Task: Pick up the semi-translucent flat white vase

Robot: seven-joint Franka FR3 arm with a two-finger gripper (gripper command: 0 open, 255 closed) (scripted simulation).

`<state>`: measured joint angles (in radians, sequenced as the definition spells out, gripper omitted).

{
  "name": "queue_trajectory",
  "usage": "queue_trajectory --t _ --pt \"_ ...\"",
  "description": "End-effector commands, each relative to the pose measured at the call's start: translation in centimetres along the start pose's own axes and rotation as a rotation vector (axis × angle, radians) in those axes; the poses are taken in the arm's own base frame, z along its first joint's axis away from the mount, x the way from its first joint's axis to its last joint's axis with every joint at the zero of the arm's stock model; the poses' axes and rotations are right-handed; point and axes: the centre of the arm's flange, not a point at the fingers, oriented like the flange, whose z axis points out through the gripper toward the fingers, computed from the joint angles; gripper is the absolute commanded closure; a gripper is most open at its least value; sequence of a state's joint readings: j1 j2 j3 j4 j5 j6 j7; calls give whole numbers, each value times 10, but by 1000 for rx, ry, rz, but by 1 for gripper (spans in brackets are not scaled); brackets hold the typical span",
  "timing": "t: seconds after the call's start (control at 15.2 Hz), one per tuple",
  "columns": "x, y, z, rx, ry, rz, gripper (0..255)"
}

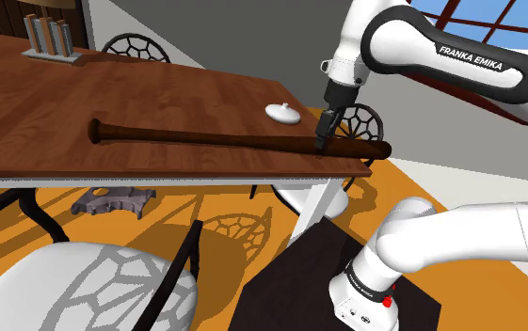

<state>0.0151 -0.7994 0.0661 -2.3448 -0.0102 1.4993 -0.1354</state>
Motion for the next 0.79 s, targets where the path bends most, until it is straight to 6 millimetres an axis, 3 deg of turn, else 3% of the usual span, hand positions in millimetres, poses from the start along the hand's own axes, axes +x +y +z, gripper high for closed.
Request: queue_trajectory --t 0.0,0.73 --pt "0 0 0 0 0 0 0" --pt "90 111 1 8 34 -11 0"
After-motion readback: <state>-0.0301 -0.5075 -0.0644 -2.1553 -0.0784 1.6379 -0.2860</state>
